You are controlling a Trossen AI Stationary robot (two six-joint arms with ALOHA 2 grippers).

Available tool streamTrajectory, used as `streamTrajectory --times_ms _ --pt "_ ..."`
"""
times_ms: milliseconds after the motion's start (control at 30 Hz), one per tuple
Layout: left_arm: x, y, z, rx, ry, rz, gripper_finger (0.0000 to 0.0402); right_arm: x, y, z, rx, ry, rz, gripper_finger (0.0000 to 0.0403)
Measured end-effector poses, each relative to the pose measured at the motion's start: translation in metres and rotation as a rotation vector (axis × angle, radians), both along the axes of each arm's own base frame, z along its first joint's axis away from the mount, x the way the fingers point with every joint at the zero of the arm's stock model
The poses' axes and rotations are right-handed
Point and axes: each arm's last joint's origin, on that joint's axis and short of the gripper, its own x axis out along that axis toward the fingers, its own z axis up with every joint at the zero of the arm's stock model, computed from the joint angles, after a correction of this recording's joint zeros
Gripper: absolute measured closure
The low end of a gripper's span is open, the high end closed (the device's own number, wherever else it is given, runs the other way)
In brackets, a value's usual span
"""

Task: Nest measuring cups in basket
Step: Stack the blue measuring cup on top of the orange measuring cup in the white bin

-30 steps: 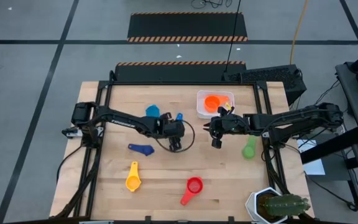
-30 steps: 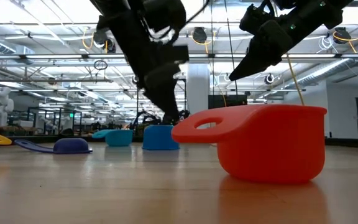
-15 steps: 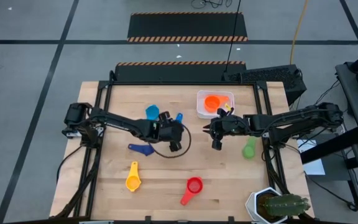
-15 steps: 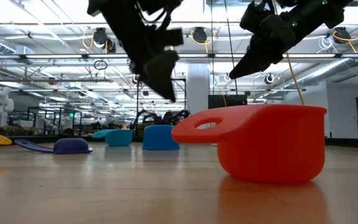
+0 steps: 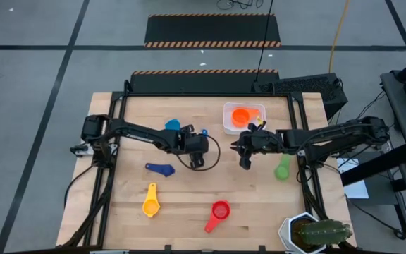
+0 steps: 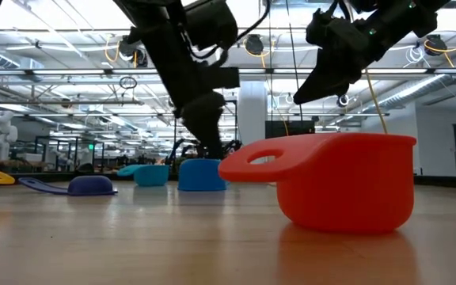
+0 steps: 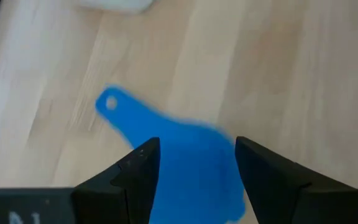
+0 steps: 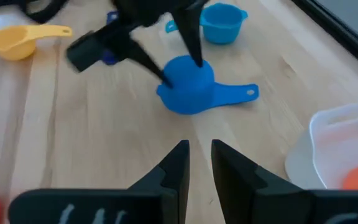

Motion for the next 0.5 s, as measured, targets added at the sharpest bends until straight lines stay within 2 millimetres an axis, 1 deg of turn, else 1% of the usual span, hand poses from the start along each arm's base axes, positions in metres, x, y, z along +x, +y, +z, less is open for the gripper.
streamTrajectory --times_ms 100,167,267,333,400,500 --pt "-0.001 -0.005 -0.004 -0.013 0.027 -0.062 0.0188 0.001 0.001 -0.001 0.023 0.000 0.007 0.0343" --pt "0.005 -0.009 -0.002 -0.048 -0.016 -0.118 0.0188 0.002 0.001 -0.003 0.048 0.001 0.001 0.0343" --pt "0.005 -0.020 -0.004 -0.091 -0.007 -0.211 0.0188 0.007 0.001 -0.008 0.080 0.003 -0.027 0.0343" --pt "0.005 -0.028 -0.004 -0.076 -0.003 -0.248 0.0188 0.011 -0.001 -0.015 0.098 0.024 -0.050 0.0343" --pt "0.001 -0.035 0.004 -0.025 -0.009 -0.232 0.0188 0.017 -0.003 -0.022 0.122 0.022 -0.052 0.0339" --pt "-0.003 -0.039 0.021 0.081 -0.063 -0.140 0.0188 0.028 -0.005 -0.028 0.150 -0.008 -0.016 0.0324"
